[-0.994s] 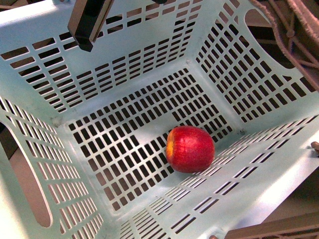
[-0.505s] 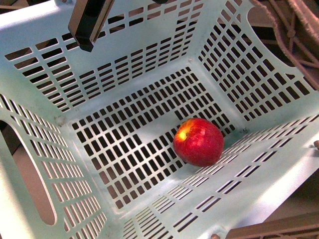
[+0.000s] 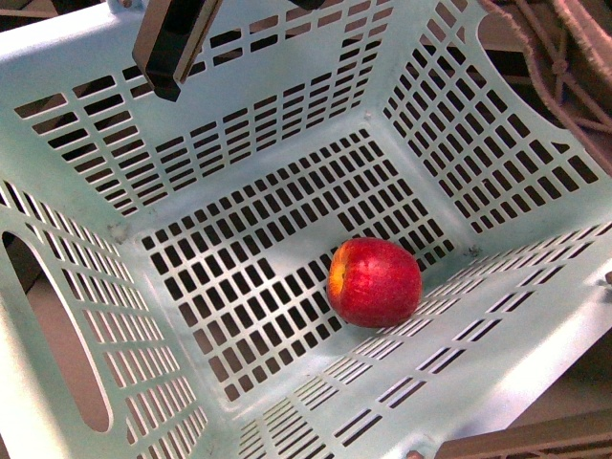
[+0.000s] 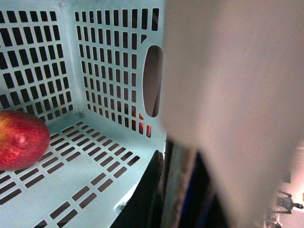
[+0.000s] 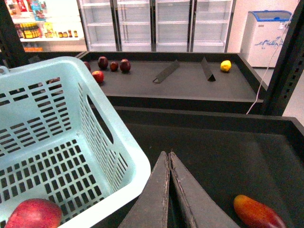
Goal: Pick apple with right arm and hold basket with left
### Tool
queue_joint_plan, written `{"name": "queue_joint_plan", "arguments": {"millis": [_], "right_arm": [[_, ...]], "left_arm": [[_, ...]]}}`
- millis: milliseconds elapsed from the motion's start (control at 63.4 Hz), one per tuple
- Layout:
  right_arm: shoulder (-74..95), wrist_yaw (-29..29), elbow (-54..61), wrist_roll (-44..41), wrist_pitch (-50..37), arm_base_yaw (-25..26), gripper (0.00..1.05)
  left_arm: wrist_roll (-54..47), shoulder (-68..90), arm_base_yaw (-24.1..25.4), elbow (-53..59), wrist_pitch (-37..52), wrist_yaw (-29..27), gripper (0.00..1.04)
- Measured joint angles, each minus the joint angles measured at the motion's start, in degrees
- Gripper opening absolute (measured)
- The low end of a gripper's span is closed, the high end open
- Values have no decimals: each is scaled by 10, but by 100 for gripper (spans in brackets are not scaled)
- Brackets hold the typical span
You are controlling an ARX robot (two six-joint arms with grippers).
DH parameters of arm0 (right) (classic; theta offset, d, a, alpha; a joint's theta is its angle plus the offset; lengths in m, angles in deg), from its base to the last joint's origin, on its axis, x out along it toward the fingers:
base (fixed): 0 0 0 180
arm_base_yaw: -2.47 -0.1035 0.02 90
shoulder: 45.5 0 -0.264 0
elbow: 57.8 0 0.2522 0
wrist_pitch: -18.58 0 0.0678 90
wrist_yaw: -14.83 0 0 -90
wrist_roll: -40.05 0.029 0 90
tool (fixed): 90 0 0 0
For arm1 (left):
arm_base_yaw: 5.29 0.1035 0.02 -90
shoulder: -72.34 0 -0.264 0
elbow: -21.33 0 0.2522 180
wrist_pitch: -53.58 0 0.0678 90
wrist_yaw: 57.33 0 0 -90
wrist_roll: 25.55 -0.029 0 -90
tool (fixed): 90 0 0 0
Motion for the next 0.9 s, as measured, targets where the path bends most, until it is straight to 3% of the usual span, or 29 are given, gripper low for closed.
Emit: {"name": "queue_joint_plan", "arguments": {"millis": [237,757,805,899], "right_arm": [[0,0,0,-1,0,0,2],[0,0,0,-1,0,0,92],[0,0,0,-1,0,0,97],[0,1,0,-1,0,0,96]], "left_arm": [[0,0,0,0,0,2,7],[0,0,0,0,0,0,7],[34,5,-12,-15,-33,-78,7],[147,20,-20,-42,-52,-250,7]]}}
